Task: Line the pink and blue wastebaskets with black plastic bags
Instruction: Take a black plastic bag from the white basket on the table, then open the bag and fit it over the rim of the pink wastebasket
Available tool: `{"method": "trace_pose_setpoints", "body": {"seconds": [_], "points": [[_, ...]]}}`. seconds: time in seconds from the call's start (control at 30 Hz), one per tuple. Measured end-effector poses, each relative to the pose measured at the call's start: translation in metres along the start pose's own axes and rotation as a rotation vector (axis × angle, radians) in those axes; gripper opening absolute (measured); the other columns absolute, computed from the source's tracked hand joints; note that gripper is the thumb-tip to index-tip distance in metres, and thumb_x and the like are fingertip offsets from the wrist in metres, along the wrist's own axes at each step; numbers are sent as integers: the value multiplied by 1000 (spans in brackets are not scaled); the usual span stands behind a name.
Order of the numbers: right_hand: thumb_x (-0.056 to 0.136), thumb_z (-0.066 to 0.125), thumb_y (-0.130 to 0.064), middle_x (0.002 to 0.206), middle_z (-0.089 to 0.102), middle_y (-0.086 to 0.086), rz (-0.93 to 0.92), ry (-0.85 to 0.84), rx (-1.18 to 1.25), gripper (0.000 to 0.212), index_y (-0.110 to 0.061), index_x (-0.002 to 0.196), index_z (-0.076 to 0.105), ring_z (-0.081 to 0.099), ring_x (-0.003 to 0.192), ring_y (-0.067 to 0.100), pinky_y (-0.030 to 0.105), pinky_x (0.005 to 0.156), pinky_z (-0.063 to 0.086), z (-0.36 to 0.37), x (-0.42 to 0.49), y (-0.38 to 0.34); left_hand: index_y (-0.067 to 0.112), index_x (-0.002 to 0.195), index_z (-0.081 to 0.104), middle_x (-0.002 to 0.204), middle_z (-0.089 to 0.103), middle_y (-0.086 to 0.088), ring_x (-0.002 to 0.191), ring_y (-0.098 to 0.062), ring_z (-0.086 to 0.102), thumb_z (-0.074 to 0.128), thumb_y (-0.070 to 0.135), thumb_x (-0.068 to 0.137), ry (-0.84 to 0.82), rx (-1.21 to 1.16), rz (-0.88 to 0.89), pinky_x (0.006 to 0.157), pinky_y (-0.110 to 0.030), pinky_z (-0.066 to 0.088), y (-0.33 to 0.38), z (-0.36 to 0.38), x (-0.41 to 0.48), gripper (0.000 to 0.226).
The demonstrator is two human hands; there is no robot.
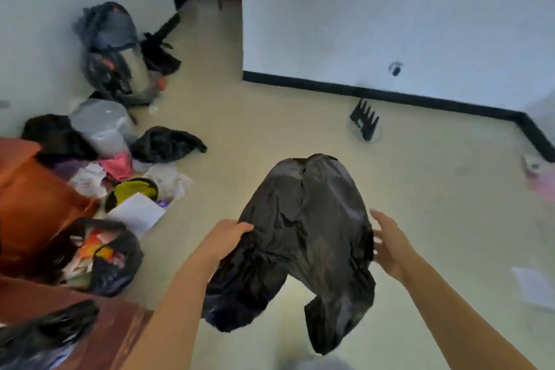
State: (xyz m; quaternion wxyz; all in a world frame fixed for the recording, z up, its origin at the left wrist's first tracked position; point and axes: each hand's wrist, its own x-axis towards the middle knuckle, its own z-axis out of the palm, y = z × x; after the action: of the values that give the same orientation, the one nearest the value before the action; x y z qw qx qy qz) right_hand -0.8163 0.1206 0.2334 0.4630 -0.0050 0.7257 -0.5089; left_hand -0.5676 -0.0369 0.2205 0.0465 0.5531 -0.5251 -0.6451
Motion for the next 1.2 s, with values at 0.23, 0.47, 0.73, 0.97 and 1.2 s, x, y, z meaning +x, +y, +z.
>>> {"method": "trace_pose_setpoints", "body": {"seconds": [0.23,0.47,0.73,0.97,1.2], "points": [[64,72,-60,142,32,-12,-294,63,59,86,-57,136,27,42,130,20,47,108,39,-168,26,-49,-6,86,66,89,70,-22,81,-34,67,54,27,89,-165,135,81,66,-33,42,120,193,52,35],[72,65,-62,122,66,0,-254,67,136,61,-26,122,61,62,114,20,40,92,50,-281,108,-104,8,80,57,81,58,-16,68,-22,54,49,20,94,-230,341,276,59,-29,36,228,345,129,20],[69,63,-3,62,58,10,-171,392,-63,7,-4,76,63,52,54,24,30,52,40,-407,273,-207,14,93,67,91,71,-6,82,-21,66,50,27,93,-361,423,329,72,-33,51,370,522,248,21],[78,57,-9,69,63,9,-165,659,-59,11,-4,84,65,56,63,22,30,58,44,-548,350,-282,27,117,51,103,57,-4,97,-19,60,67,48,77,-787,267,138,92,-36,45,481,676,310,48],[81,55,-7,70,60,9,-132,829,-46,12,-2,86,64,53,65,23,30,57,40,-725,427,-327,34,147,24,131,54,-7,112,-28,59,70,-11,73,-973,372,109,98,-43,47,562,867,366,98]]}}
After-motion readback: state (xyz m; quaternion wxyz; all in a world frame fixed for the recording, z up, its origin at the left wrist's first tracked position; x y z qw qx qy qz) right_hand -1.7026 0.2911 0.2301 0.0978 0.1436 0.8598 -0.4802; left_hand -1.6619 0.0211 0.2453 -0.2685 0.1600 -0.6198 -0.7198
